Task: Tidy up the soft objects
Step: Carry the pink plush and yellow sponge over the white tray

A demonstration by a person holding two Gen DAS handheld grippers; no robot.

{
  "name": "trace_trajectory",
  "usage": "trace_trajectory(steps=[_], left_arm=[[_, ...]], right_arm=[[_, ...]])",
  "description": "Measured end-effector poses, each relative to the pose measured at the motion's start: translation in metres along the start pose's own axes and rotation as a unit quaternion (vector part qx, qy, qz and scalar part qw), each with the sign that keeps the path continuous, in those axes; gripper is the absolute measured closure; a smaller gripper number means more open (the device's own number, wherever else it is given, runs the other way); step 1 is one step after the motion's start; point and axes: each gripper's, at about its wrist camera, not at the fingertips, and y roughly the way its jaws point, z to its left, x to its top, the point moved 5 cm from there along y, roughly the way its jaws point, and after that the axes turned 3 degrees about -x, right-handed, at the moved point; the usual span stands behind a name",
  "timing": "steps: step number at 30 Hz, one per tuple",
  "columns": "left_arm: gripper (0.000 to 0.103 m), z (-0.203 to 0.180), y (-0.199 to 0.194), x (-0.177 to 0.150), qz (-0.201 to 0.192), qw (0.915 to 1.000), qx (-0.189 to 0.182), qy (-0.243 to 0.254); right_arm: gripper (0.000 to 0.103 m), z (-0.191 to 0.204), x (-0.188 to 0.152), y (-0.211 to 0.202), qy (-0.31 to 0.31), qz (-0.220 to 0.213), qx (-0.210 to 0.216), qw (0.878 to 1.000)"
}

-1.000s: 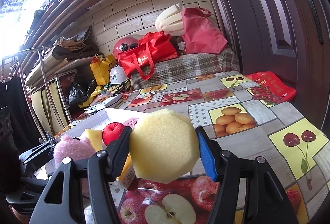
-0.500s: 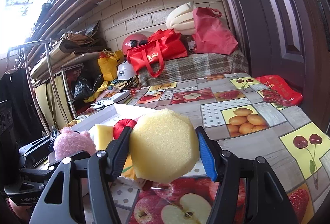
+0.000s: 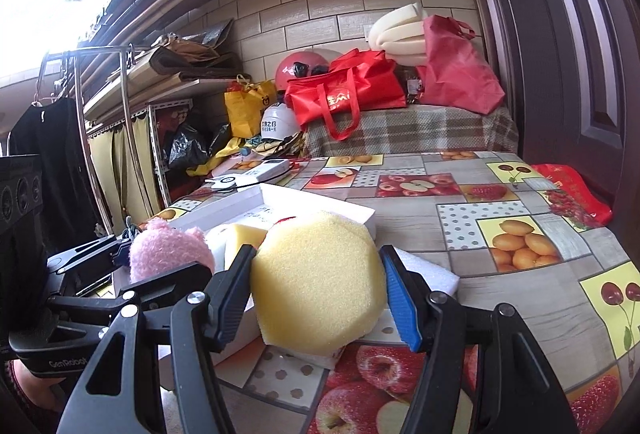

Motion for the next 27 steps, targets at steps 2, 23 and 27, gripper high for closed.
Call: trace_trajectory(steps=[2, 23, 27], left_arm=[[0.045, 0.004, 0.0, 0.0, 0.001, 1.0, 0.003, -0.002], [0.045, 0.076, -0.009, -0.006, 0.009, 0.9969, 0.061, -0.048], [0.045, 0.084, -0.01, -0.008, 0.011, 0.9961, 0.061, -0.064]], right_arm=[[0.041, 0.002, 0.0, 0.001, -0.002, 0.001, 0.001, 1.0], [0.041, 0.042, -0.005, 0.019, -0.049, 0.026, 0.032, 0.998], [0.041, 0.052, -0.005, 0.025, -0.056, 0.032, 0.042, 0.997]])
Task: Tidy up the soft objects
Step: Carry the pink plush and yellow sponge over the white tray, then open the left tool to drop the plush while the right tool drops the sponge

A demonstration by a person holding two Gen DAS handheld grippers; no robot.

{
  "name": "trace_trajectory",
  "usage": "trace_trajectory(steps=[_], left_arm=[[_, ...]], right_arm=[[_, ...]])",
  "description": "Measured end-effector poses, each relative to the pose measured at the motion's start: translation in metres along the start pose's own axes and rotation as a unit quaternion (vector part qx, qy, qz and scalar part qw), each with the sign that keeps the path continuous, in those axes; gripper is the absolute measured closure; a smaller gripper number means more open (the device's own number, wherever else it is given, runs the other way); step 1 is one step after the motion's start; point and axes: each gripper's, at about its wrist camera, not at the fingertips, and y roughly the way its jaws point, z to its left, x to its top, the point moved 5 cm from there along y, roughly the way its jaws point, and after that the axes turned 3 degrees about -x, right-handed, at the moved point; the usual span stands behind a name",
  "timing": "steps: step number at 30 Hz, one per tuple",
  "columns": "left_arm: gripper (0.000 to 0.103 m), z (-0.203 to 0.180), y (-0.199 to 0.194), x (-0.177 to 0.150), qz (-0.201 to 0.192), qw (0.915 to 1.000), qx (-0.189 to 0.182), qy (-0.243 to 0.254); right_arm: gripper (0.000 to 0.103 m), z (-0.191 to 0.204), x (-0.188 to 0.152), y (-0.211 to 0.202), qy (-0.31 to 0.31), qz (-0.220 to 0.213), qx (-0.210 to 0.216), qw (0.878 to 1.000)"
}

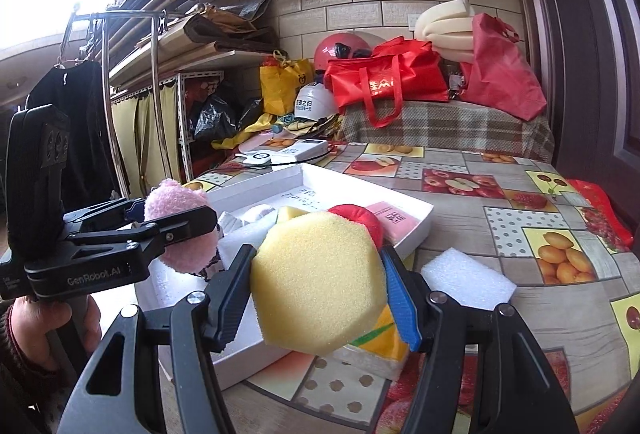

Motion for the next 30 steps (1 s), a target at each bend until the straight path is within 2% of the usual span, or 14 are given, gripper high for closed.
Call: trace_trajectory(steps=[10, 18, 24, 27, 30], left_arm=[[0.044, 0.003, 0.001, 0.0, 0.002, 1.0, 0.004, -0.005], [0.045, 0.015, 0.008, -0.002, 0.018, 0.9992, -0.003, -0.037], [0.045, 0.025, 0.018, -0.003, 0.041, 0.9976, -0.006, -0.055], [0.045, 0.031, 0.024, -0.002, 0.051, 0.9971, 0.002, -0.055], [0.045, 0.038, 0.029, 0.001, 0.053, 0.9971, 0.017, -0.051]], right_arm=[[0.041, 0.033, 0.002, 0.02, -0.044, 0.02, 0.036, 0.998], [0.041, 0.032, -0.002, 0.033, -0.033, 0.057, 0.05, 0.997], [0.041, 0.03, -0.01, 0.052, -0.02, 0.113, 0.058, 0.992], [0.041, 0.024, -0.014, 0.061, -0.002, 0.139, 0.064, 0.988], [0.041, 0.021, -0.014, 0.066, 0.015, 0.145, 0.07, 0.987]])
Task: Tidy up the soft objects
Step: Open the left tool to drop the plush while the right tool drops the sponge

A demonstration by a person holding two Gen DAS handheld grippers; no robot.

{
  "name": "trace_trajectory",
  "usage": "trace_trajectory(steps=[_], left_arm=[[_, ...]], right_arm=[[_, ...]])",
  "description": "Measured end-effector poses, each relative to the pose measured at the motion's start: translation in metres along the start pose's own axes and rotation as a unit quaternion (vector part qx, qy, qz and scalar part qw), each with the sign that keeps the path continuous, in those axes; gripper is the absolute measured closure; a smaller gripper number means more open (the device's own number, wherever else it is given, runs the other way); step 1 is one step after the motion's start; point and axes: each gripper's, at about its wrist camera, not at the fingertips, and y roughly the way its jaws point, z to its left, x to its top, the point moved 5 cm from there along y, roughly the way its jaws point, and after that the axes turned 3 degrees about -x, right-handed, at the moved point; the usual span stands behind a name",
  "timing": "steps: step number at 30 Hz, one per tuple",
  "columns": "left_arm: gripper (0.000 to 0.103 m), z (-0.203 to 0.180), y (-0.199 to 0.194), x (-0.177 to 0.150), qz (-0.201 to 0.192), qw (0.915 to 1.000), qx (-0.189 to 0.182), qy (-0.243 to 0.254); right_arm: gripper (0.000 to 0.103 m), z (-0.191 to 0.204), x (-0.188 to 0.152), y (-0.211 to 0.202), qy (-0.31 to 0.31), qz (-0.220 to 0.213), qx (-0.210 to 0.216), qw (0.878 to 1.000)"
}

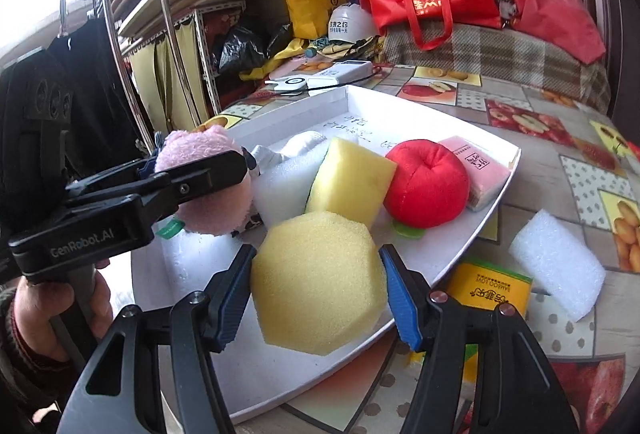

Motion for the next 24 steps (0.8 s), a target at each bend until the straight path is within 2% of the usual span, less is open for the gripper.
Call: trace_trajectory(steps=[5, 12, 17, 24], left_arm=[[0.045, 0.016, 0.009, 0.003, 0.013, 0.9996, 0.013, -0.02], [0.045, 0.031, 0.011, 0.01, -0.003, 0.9983, 0.043, -0.04], [0.044, 0.021, 0.014, 0.017, -0.019, 0.9971, 0.074, -0.005], [0.044, 0.016, 0.017, 0.019, -0.02, 0.9963, 0.081, 0.015]], right_arm=[[0.041, 0.0, 0.005, 0.01, 0.001, 0.008, -0.011, 1.0], [0.041, -0.016, 0.019, 0.018, 0.029, -0.008, -0.028, 0.999], [0.041, -0.011, 0.031, 0.015, 0.013, -0.047, -0.045, 0.998], [0.041, 0.007, 0.036, 0.011, -0.039, -0.074, -0.06, 0.995]])
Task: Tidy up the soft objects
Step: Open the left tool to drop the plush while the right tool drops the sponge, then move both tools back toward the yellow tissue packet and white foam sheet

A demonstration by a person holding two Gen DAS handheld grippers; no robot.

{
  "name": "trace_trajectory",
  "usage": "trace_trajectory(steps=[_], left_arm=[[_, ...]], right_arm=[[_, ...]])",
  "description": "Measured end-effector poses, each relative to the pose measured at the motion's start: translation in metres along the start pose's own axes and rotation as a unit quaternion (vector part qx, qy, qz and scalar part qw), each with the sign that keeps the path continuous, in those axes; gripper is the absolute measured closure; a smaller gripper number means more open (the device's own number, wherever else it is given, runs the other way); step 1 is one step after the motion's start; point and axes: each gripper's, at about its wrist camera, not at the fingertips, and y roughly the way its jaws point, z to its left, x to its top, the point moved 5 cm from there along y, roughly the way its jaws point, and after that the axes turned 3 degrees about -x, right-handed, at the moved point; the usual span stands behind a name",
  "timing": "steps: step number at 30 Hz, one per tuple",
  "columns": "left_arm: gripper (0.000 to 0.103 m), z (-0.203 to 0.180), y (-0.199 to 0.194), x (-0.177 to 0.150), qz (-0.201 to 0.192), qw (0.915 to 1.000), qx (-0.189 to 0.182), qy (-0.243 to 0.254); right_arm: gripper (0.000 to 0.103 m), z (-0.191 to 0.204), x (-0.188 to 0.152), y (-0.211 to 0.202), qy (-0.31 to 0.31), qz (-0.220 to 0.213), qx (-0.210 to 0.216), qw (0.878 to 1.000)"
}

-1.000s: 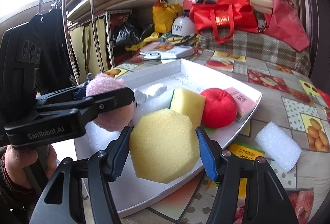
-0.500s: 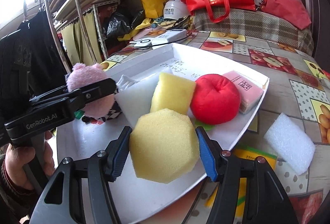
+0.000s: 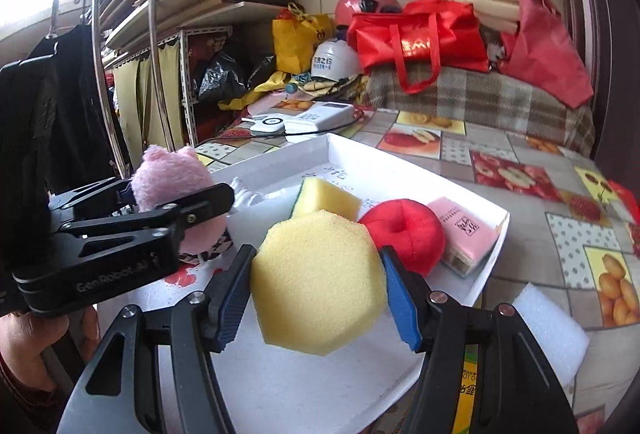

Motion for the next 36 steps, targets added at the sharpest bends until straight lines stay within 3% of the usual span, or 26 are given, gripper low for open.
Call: trace_trajectory(steps=[19, 21, 22, 23, 26, 36], left_arm=[[0.044, -0.007, -0.004, 0.0, -0.012, 0.9996, 0.011, 0.023], [0.044, -0.006, -0.005, 0.0, -0.016, 0.9995, 0.016, 0.023], [0.042, -0.004, -0.007, 0.0, -0.021, 0.9993, 0.022, 0.02], [0.033, -0.003, -0.009, 0.0, -0.025, 0.9992, 0.025, 0.016], [0.012, 0.001, -0.016, 0.001, -0.043, 0.9983, 0.039, 0.009], [0.008, -0.002, -0.024, -0.001, -0.06, 0.9974, 0.036, 0.017]], right_arm=[[0.039, -0.003, 0.001, -0.001, 0.004, -0.009, -0.009, 1.0], [0.035, -0.003, 0.0, 0.0, 0.003, -0.005, -0.01, 1.0], [0.029, -0.003, 0.0, 0.0, 0.003, -0.004, -0.012, 1.0], [0.021, -0.003, 0.0, 0.0, 0.003, -0.005, -0.016, 1.0], [0.015, -0.002, 0.001, -0.003, 0.0, -0.013, -0.021, 1.0], [0.013, 0.007, 0.003, -0.011, -0.028, -0.039, -0.045, 0.998]])
